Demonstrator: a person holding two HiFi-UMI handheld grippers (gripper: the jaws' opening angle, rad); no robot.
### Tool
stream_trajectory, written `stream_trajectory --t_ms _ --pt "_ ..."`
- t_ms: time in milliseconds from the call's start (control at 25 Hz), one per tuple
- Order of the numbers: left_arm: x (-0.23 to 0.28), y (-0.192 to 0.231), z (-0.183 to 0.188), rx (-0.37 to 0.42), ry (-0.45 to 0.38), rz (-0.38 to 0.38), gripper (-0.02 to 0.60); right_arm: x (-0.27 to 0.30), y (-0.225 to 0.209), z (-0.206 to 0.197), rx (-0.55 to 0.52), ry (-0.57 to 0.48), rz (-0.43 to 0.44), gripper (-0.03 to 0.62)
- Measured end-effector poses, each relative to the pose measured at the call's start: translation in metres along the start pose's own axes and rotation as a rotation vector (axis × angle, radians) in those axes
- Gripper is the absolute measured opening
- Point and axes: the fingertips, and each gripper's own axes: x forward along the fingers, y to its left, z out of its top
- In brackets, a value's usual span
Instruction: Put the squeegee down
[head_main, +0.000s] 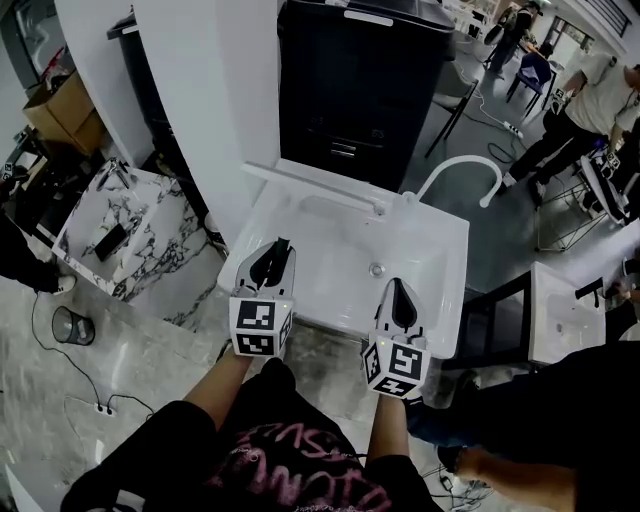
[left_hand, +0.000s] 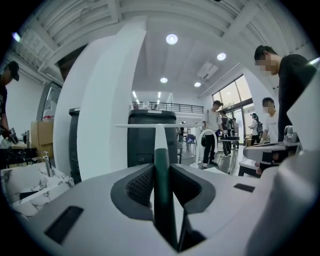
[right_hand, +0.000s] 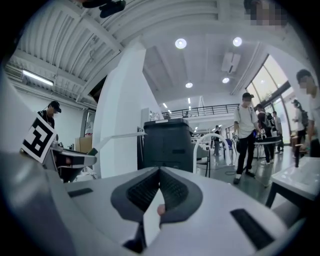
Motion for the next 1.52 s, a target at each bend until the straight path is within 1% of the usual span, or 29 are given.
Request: stream_trajectory --t_ms 200,400,840,1360,1520 --pt "0.032 0.015 -0.001 -0.013 0.014 -0.015 0.095 0.032 0.002 -0.003 0.002 0.021 -0.013 0.021" --pt "0.061 0.032 0.002 -0.024 0.035 -0.033 0.095 0.065 0.006 0.005 0.001 0.030 -0.026 0.021" --pt "0.110 0.063 0.001 -0.023 0.050 -0.083 0.095 0.123 0.028 0.004 -0.003 0.050 -0.055 0.021" --pt "0.143 0.068 -0.001 -0.017 0.052 -0.166 0.095 0.158 0.038 0.006 -0.006 0.048 -0.102 0.021" --pt "0.152 0.071 0.002 -0.023 0.052 -0.174 0.095 0.165 0.036 0.007 -0.006 0.050 -0.114 0.021"
